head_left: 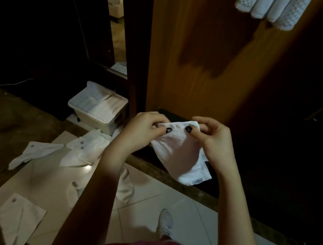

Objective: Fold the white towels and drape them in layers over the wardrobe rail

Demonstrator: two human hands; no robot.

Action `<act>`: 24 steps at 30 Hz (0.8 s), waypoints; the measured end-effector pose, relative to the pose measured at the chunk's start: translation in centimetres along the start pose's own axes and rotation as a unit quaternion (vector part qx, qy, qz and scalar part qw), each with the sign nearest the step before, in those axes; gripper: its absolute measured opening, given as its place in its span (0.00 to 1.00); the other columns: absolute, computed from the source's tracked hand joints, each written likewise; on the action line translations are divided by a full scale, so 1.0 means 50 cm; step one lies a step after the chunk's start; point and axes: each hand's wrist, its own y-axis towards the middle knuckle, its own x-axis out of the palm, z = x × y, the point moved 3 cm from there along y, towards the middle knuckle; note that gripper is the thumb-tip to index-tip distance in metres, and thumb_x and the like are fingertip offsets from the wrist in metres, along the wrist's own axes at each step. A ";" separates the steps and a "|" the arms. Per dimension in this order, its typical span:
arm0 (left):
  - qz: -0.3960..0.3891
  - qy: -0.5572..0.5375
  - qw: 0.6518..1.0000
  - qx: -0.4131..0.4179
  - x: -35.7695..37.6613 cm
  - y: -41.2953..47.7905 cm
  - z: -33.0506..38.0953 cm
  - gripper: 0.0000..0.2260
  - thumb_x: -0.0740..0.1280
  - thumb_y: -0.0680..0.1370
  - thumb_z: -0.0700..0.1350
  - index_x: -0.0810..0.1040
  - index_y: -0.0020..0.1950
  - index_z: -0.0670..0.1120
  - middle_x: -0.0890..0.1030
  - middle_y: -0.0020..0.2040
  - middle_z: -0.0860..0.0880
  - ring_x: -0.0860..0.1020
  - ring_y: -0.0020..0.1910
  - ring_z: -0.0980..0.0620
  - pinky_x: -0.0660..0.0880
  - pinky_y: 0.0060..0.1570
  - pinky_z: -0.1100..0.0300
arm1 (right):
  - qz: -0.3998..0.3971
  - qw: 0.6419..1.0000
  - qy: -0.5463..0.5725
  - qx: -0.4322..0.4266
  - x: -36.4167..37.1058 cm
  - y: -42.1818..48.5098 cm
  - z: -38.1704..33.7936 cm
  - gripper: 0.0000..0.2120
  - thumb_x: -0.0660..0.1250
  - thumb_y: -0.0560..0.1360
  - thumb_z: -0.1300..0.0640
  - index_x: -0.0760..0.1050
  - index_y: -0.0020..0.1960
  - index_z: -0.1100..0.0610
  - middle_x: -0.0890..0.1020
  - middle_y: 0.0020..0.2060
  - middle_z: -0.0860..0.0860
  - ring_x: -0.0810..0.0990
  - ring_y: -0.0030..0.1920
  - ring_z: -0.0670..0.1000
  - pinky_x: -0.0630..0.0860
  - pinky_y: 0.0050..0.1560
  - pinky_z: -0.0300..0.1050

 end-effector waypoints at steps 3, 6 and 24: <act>-0.009 -0.028 0.999 0.020 -0.004 0.011 0.008 0.04 0.66 0.78 0.43 0.81 0.47 0.48 0.77 0.43 0.53 0.75 0.43 0.60 0.70 0.45 0.64 | 0.028 0.999 0.023 0.020 -0.006 0.013 0.007 0.03 0.75 0.72 0.60 0.81 0.44 0.55 0.81 0.40 0.66 0.82 0.40 0.56 0.79 0.46 0.49; -0.005 -0.069 0.997 0.044 -0.008 0.018 0.019 0.04 0.67 0.79 0.42 0.79 0.45 0.45 0.75 0.42 0.55 0.73 0.46 0.60 0.68 0.49 0.63 | 0.011 0.997 0.066 0.030 -0.013 0.023 0.012 0.05 0.74 0.73 0.62 0.81 0.45 0.65 0.77 0.33 0.62 0.77 0.34 0.52 0.75 0.37 0.42; 0.010 -0.211 0.967 0.140 -0.052 0.068 0.080 0.09 0.70 0.70 0.45 0.70 0.37 0.45 0.73 0.47 0.49 0.73 0.48 0.58 0.69 0.51 0.67 | -0.066 0.983 0.160 -0.063 0.016 0.054 -0.050 0.02 0.68 0.77 0.63 0.75 0.47 0.58 0.80 0.43 0.53 0.79 0.46 0.48 0.76 0.46 0.40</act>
